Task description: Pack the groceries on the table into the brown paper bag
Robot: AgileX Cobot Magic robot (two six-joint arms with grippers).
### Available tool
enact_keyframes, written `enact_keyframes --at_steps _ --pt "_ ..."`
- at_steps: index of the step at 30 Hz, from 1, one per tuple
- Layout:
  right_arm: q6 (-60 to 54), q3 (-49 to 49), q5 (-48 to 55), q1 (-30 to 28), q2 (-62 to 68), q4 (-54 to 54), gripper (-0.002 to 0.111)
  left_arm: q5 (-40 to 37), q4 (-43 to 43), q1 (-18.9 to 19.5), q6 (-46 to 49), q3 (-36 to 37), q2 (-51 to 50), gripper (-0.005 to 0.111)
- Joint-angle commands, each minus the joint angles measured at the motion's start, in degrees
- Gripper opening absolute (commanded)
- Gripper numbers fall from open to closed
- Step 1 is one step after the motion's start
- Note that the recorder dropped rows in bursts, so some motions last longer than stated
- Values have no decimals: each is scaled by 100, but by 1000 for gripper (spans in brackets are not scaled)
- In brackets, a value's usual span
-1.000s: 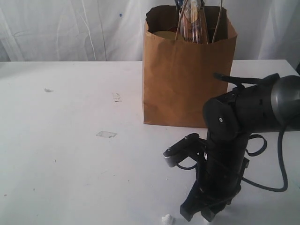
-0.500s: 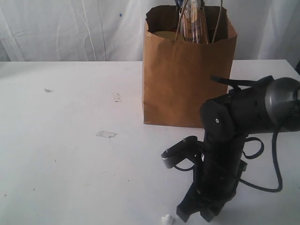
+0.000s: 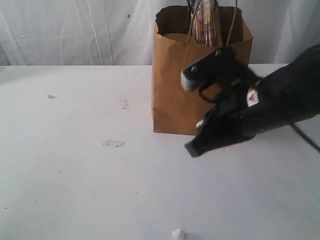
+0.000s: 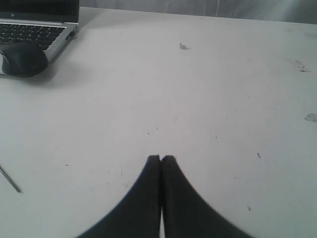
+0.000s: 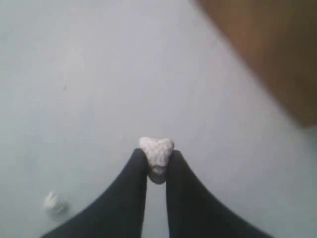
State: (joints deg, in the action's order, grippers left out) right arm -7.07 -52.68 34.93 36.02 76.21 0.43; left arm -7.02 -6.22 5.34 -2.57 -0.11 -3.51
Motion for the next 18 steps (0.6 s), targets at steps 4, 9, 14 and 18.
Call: enact_keyframes --at_steps 4,9,14,18 --pt "3076 55 -1078 -749 -1330 -3550 0 -21 -32 -30 -4 11 19 0" --pt "2587 -656 -873 -2310 -613 -2250 0 -21 -32 -30 -4 11 19 0" --pt "-2773 -2028 19 -3316 414 4310 0 -21 -32 -30 -4 11 19 0" --pt "-3006 -2249 -508 -3546 731 5385 0 -21 -32 -30 -4 11 19 0"
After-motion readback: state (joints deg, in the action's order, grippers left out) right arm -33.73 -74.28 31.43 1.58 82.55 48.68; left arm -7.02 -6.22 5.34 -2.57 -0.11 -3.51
